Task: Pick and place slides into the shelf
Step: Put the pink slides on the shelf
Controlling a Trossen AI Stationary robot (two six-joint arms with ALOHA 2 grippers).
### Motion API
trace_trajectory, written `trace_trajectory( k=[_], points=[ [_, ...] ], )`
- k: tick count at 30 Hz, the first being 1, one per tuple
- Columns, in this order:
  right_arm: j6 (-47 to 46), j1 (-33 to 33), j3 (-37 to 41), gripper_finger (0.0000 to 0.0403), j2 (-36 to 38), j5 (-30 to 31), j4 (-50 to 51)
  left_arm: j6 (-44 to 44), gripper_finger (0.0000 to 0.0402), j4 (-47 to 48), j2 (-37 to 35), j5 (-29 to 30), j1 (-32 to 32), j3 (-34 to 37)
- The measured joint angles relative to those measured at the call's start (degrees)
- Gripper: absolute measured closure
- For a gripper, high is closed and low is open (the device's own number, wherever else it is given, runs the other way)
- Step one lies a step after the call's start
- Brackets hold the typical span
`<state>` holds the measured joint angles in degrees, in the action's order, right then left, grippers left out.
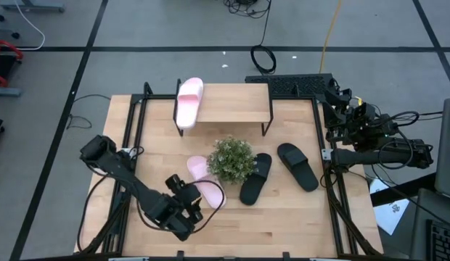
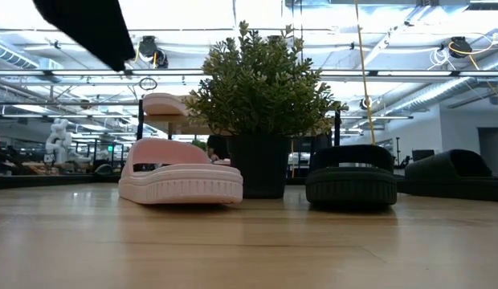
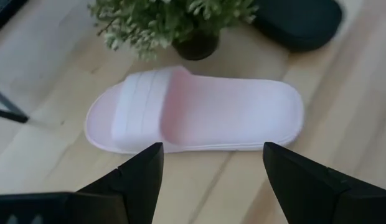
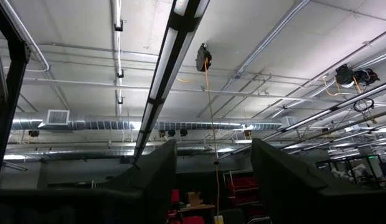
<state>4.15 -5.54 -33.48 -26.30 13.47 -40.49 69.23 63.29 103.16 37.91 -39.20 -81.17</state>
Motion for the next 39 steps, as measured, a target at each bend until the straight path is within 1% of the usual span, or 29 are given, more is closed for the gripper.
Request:
trace_trajectory(
  k=[6, 10, 15, 20, 25, 34, 39],
  points=[
    [0.0, 0.0, 0.0, 0.0206, 0.0, 0.0, 0.0, 7.2, 0.0131, 1.3, 5.4, 4.5, -0.2, 0.0],
    [0.0, 0.0, 0.0, 0.0206, 0.0, 0.0, 0.1, 9.3, 0.0131, 1.8, 8.6, 5.4, 0.1, 0.0],
    [0.0, 0.0, 0.0, 0.0206, 0.0, 0.0, 0.3, 12.3, 0.0131, 3.0, 10.3, 6.2, 0.7, 0.0],
    [0.0, 0.0, 0.0, 0.0206, 0.0, -0.1, 1.1, 14.5, 0.0131, 4.2, 10.1, 8.2, 1.2, 0.3],
    [0.0, 0.0, 0.0, 0.0206, 0.0, -0.1, 2.0, 18.3, 0.0131, 3.8, 10.2, 8.2, 1.9, 2.8],
    [0.0, 0.0, 0.0, 0.0206, 0.0, -0.1, 2.0, 19.6, 0.0131, -0.4, 10.2, 8.2, 3.3, 6.8],
    [0.0, 0.0, 0.0, 0.0206, 0.0, -0.1, 2.3, 21.0, 0.0131, -0.8, 10.2, 8.2, 4.7, 7.7]
  ],
)
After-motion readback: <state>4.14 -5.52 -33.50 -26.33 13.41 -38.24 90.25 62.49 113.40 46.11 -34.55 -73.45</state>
